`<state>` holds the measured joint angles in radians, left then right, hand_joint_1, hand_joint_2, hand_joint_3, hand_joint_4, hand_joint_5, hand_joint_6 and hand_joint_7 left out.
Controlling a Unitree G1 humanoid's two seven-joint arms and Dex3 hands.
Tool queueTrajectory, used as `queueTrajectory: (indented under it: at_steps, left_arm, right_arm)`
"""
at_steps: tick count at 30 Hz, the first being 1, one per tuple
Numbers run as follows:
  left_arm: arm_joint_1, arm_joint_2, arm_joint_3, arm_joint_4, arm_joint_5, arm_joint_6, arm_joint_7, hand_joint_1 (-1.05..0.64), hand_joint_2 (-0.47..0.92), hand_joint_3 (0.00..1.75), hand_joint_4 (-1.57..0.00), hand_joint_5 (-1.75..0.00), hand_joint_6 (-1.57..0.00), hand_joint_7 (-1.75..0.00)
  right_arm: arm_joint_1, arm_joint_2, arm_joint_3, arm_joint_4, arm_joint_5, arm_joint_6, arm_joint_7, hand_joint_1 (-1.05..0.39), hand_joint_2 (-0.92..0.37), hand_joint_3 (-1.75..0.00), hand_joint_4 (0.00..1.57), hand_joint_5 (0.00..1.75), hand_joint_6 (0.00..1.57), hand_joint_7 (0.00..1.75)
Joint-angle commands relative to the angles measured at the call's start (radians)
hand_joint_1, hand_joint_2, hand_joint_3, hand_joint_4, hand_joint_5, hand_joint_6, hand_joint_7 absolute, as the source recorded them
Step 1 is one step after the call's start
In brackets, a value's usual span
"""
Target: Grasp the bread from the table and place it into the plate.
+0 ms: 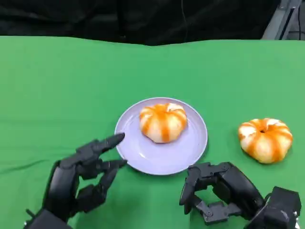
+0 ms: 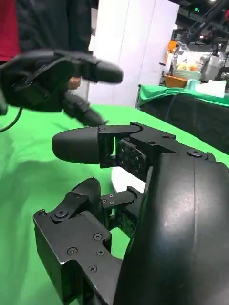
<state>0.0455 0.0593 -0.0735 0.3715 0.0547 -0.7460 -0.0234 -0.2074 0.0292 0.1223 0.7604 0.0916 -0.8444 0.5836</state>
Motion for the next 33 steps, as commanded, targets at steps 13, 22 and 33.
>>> queueTrajectory:
  at_steps: [13,22,33]
  left_arm:
    - [-0.001,-0.006,-0.005,0.092,0.054,-0.101,0.001,-0.60,0.92,0.49,-1.20,-0.09,-0.90,-0.04]
    - [-0.015,0.005,-0.009,0.128,0.044,-0.140,-0.021,-0.60,0.92,0.47,-1.21,-0.10,-0.91,-0.03]
    - [-0.029,0.005,0.005,0.235,-0.006,-0.219,-0.074,-0.19,0.92,0.30,-1.15,-0.07,-0.97,-0.03]
  right_arm:
    - [-0.030,-0.039,-0.043,0.044,-0.039,-0.024,-0.117,0.09,-0.56,-1.12,0.88,1.56,0.91,1.19]
    - [-0.013,-0.069,-0.073,0.037,-0.018,-0.025,-0.120,0.08,-0.56,-1.11,0.88,1.55,0.89,1.20]
    - [-0.001,-0.071,-0.085,0.033,-0.008,-0.027,-0.103,0.08,-0.55,-1.11,0.90,1.50,0.88,1.20]
